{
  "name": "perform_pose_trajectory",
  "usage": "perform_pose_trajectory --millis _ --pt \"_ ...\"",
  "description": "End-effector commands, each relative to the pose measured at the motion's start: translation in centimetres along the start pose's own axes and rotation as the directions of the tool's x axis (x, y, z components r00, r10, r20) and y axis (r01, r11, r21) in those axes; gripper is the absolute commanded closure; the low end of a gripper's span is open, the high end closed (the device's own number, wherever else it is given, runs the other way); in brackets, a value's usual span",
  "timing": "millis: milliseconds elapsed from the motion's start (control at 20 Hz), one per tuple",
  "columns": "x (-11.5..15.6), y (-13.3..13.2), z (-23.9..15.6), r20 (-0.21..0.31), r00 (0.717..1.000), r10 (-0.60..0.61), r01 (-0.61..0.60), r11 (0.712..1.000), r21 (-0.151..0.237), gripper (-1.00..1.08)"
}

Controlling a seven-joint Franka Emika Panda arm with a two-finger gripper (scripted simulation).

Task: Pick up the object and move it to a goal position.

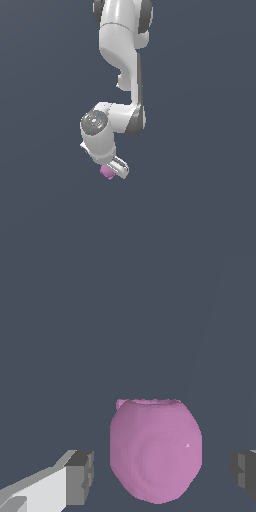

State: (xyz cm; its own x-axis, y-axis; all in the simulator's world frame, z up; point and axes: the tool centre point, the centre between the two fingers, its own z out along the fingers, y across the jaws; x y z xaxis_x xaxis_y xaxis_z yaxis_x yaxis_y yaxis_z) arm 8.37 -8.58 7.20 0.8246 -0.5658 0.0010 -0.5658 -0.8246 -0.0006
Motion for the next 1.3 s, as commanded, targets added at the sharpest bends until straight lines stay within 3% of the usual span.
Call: perform_pose_trajectory --millis 0,450,500,1250 --pt "-0.1 0.1 1.5 0.001 1.0 0.002 -0.002 1.0 -0.001 -0.92" --pt "0.1 0.0 3.3 0.001 1.0 0.003 -0.003 1.0 -0.001 -0.92" --pt "0.1 0.0 3.3 0.001 1.0 0.003 -0.003 1.0 -0.001 1.08" --pt "-0.2 -0.2 2.7 -0.001 1.0 0.014 -0.014 1.0 0.0 1.08"
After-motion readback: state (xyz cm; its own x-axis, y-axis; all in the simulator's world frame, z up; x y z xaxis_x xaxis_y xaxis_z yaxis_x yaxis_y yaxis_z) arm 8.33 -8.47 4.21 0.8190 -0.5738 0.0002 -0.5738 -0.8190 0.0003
